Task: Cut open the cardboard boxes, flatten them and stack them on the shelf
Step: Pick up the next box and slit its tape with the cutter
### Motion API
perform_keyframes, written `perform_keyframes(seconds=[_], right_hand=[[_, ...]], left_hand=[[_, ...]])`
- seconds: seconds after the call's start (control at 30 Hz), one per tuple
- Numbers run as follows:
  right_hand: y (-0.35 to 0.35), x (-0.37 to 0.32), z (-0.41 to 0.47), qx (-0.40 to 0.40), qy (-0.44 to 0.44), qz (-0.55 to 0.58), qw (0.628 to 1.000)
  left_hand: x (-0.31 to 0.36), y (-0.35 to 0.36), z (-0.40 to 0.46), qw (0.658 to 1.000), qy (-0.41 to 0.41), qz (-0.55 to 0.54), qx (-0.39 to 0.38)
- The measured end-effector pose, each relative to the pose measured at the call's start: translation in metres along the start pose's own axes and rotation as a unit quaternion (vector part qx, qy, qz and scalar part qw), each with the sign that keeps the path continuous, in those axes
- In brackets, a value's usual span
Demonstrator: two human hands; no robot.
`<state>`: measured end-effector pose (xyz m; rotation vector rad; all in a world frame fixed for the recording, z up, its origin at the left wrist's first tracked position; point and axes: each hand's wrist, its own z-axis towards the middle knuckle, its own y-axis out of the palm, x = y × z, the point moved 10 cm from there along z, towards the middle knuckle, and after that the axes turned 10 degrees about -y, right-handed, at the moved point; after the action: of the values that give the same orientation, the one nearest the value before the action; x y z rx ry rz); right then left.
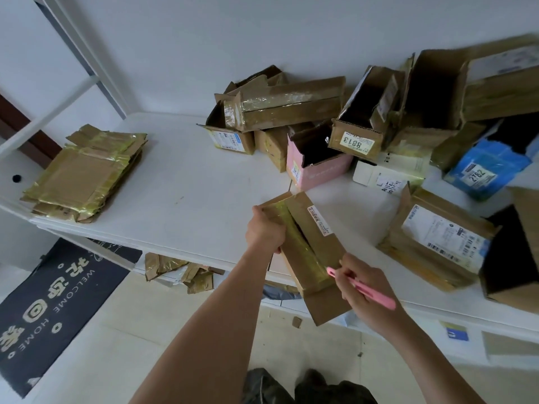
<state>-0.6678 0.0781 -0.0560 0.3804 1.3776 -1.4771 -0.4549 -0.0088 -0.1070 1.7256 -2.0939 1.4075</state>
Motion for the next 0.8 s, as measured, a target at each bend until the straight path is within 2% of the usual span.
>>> perform_keyframes(seconds=[0.13,0.37,0.5,0.63,0.7,0.8], right_hand=[[-0.006,-0.004,-0.007,0.013,0.004,0.002,1.0],[-0.021,-0.009,-0.022,0.037,0.025,0.064,0.997],[-0.044,0.005,-0.038,0.13,0.068,0.092,0.985],[-0.071,0.02,-0.059,0.252,0.113,0.115,0.954],[-0.082,0.024,-0.067,0.302,0.126,0.122,0.937],[-0.092,0.026,-0.07,0.333,0.127,0.1,0.929]], left_hand=[[0.005,-0.001,-0.004,0.999,-0.002,0.038,0.026],[0.003,-0.001,-0.006,0.999,-0.004,0.027,0.027],[0.013,0.004,-0.013,0.997,0.066,0.048,0.01],[0.016,0.0,-0.016,0.995,0.082,0.052,0.003],[0.015,-0.005,-0.019,0.988,0.095,0.121,0.028],[0.008,-0.009,-0.022,0.969,0.118,0.211,0.054]])
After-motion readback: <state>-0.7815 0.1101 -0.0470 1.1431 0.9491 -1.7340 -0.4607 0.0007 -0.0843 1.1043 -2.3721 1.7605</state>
